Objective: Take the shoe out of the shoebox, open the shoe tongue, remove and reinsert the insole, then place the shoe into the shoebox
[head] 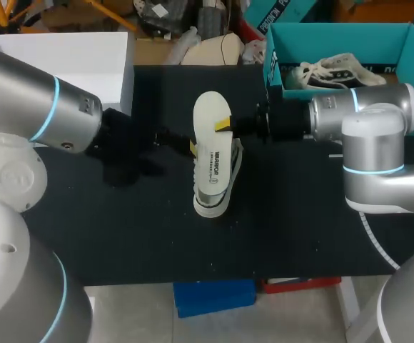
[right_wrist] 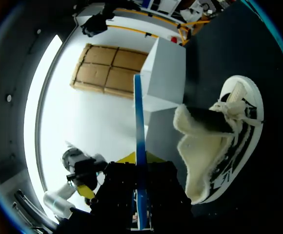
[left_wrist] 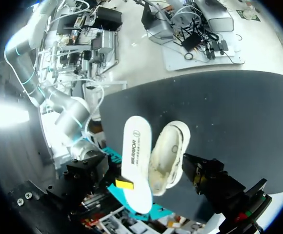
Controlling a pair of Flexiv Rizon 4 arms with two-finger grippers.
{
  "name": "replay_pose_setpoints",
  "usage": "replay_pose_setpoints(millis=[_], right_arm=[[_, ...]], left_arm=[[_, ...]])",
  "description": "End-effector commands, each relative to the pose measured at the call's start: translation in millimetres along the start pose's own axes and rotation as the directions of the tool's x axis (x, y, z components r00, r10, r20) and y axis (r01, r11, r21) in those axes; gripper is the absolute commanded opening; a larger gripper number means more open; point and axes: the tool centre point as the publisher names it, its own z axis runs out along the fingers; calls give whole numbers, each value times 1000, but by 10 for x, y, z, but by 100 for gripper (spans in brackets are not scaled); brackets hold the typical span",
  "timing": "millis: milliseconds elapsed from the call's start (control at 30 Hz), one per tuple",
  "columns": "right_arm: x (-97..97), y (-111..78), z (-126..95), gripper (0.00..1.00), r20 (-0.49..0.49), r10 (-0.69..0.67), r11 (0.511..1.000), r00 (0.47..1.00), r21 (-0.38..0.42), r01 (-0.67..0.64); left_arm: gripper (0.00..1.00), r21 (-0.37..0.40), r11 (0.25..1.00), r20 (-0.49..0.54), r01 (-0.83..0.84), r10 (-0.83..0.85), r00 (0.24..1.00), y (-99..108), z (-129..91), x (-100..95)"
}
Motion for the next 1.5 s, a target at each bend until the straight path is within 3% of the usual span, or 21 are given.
replay_pose_setpoints(millis=[33, 167, 267, 333, 933, 1167, 1300, 1500], right_arm=[[0, 1, 10, 0, 1, 1, 1000, 1000, -1, -1], [0, 1, 10, 0, 1, 1, 1000, 1000, -1, -1], [0, 1, 10, 0, 1, 1, 1000, 1000, -1, -1], [0, 1, 10, 0, 1, 1, 1000, 1000, -1, -1], [0, 1, 10, 0, 1, 1, 1000, 1000, -1, -1], [0, 1, 10, 0, 1, 1, 1000, 1000, -1, -1], [0, 1, 10, 0, 1, 1, 1000, 1000, -1, -1], [0, 1, 10, 0, 1, 1, 1000, 1000, -1, -1]], left_arm=[[100, -12, 999, 465, -33, 35, 885, -9, 18, 104], [100, -54, 998, 514, -36, 59, 856, -30, 23, 150], [100, -45, 999, 550, 4, 22, 835, -25, 42, 214], [100, 12, 998, 590, 62, -57, 805, -2, 68, 275], [100, 12, 998, 590, 62, -57, 805, -2, 68, 275], [100, 17, 990, 728, 137, -106, 677, 95, 133, 313], [100, 50, 988, 747, 147, -135, 651, 150, 189, 284], [100, 22, 990, 739, 136, -108, 665, 258, 282, 219]])
